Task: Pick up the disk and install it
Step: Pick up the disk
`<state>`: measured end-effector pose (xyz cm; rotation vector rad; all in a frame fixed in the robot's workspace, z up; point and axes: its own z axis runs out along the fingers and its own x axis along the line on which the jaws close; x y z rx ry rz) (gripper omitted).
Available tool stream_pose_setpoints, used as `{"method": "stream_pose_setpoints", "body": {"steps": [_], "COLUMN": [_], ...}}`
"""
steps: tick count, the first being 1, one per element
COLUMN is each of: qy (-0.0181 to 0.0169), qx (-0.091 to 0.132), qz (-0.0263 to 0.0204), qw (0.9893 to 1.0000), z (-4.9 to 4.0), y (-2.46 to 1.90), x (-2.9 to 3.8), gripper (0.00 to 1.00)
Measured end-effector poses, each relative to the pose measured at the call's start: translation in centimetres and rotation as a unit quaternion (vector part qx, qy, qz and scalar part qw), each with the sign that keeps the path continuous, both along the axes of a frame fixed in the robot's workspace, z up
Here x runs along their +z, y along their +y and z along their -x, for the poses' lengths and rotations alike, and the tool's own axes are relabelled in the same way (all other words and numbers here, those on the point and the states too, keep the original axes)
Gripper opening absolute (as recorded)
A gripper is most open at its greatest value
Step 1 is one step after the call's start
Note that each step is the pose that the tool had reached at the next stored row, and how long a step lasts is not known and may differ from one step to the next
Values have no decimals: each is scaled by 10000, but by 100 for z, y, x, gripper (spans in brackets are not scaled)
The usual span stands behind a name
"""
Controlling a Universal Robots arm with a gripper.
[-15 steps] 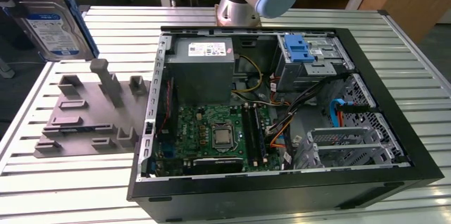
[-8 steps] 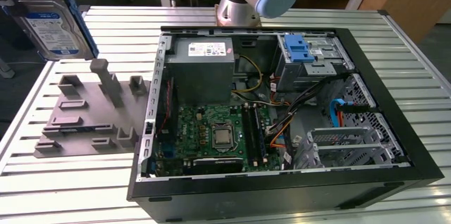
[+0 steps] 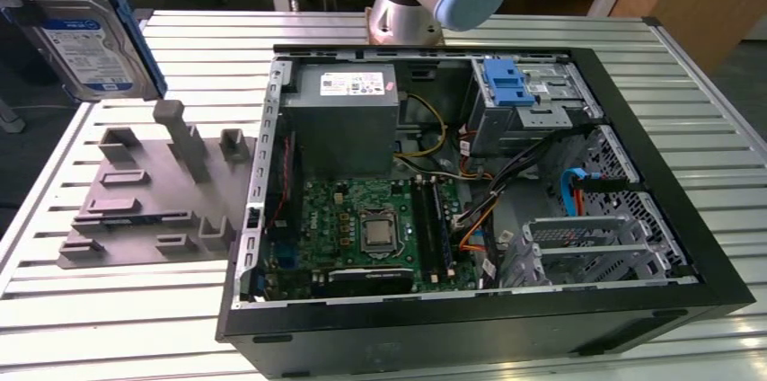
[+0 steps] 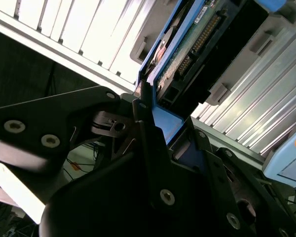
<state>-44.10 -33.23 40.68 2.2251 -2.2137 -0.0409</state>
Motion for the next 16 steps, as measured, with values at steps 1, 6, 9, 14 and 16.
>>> {"method": "stream_pose_setpoints", "body": {"steps": [1,6,9,14,16], "qy": [0,0,0,0,0], "qx": [0,0,0,0,0], "qz": [0,0,0,0,0], "qw": [10000,10000,10000,10000,10000], "z": [0,0,0,0,0], "y": [0,0,0,0,0], "x": [7,42,61,102,114], "gripper": [36,36,36,36,36]}}
